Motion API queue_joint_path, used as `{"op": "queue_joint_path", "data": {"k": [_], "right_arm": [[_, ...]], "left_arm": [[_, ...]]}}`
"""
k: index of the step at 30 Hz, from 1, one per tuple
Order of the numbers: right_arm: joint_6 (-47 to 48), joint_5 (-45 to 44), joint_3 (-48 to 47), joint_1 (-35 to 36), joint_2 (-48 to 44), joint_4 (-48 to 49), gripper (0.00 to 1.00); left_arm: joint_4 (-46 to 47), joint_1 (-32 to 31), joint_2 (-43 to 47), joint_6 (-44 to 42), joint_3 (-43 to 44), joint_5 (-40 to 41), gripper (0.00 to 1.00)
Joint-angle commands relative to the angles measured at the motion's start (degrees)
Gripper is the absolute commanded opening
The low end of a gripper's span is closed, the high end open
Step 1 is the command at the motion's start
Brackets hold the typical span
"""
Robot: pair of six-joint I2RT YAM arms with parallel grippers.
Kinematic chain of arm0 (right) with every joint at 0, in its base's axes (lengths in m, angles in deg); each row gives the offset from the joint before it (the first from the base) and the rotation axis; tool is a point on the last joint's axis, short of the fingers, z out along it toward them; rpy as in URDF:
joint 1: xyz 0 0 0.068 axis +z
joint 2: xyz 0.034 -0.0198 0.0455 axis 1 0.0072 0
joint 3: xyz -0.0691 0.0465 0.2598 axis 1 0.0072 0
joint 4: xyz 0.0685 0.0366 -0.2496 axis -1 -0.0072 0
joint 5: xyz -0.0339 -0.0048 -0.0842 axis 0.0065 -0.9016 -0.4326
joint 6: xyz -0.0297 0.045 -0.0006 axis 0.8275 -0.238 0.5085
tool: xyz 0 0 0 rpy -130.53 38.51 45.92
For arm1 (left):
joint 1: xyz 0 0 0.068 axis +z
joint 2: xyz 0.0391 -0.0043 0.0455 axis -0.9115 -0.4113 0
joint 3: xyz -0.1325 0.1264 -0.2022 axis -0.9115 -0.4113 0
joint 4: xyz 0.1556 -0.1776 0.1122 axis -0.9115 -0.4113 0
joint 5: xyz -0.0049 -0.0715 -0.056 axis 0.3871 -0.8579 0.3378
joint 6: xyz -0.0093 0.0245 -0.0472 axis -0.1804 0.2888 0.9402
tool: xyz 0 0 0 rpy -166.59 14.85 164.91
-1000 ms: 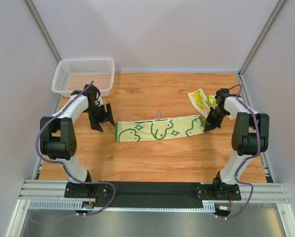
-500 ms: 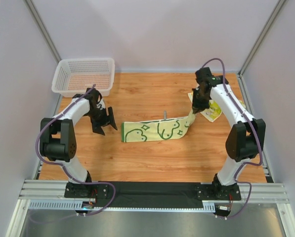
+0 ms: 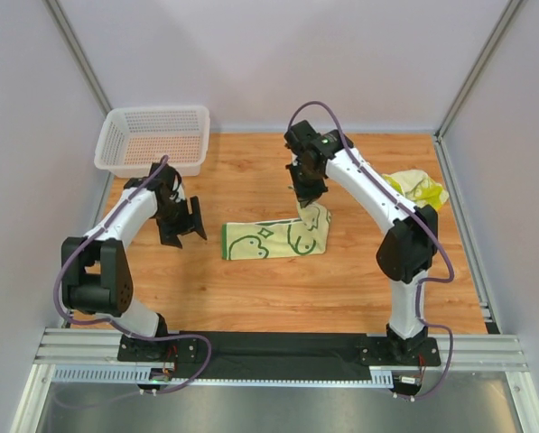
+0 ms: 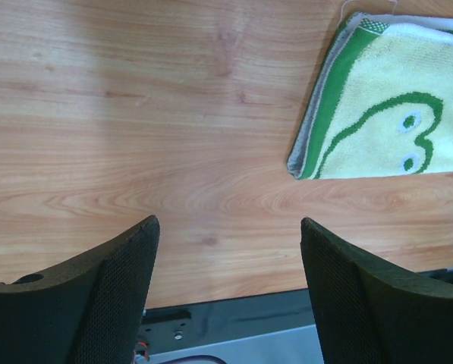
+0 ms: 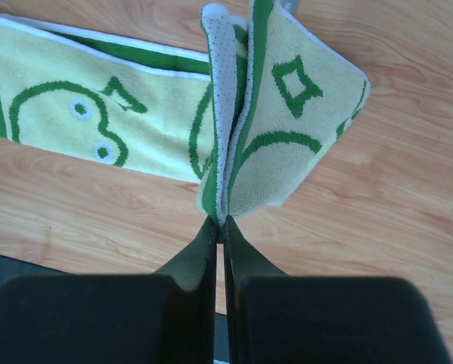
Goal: Roll the towels
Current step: Fold the towel
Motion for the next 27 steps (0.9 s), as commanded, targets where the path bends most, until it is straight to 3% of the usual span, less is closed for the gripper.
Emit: {"op": "queue_joint_path", "data": {"k": [1, 10, 19, 27], "right_arm": [[1.25, -0.7, -5.63, 3.01, 2.05, -2.22, 0.0], [0.55, 0.36, -12.14, 8.81, 5.57, -2.13, 0.0], [0.02, 0.36, -15.22, 12.69, 8.91, -1.26, 0.0], [0.19, 3.52, -14.87, 14.79, 11.54, 1.12, 0.0]], "left_arm": [[0.22, -0.17, 5.63, 0.16, -0.57, 3.35, 0.82], [2.33, 0.01, 14.6, -0.46, -4.78, 5.45, 0.84], [5.66, 1.33, 18.03, 0.07, -10.5, 4.75, 0.84], [6.11, 1.5, 17.33, -0.46, -10.5, 4.23, 0.84]]}}
